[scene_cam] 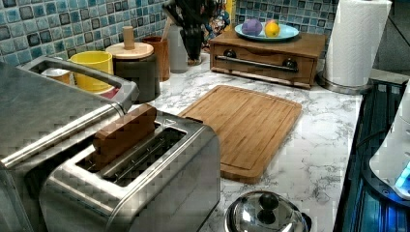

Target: Turn on the toaster.

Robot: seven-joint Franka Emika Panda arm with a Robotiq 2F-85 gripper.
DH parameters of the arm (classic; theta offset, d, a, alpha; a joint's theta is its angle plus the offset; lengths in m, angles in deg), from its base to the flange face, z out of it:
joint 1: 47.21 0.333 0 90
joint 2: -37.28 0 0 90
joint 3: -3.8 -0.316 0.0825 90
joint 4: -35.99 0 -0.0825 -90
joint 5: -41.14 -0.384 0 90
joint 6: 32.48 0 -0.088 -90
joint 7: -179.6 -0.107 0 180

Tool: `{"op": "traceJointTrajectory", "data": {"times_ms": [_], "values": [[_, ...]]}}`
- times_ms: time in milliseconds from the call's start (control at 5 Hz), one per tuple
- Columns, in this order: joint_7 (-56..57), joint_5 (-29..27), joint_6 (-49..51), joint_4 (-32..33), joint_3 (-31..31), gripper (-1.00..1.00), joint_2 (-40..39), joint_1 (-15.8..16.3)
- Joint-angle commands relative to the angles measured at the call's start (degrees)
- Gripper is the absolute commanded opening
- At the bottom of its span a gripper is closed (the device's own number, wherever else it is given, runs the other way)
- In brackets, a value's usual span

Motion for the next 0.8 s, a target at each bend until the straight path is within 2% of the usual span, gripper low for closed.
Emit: {"op": "traceJointTrajectory", "data": {"times_ms": [200, 400, 800], "values": [[10.87, -8.26, -4.17, 9.91, -5.15, -1.0, 7.34, 4.12], [14.59, -12.36, -7.61, 14.22, -5.38, -1.0, 11.53, 4.18], [17.32, -15.7, -7.21, 15.52, -7.74, -1.0, 15.87, 5.52]]}}
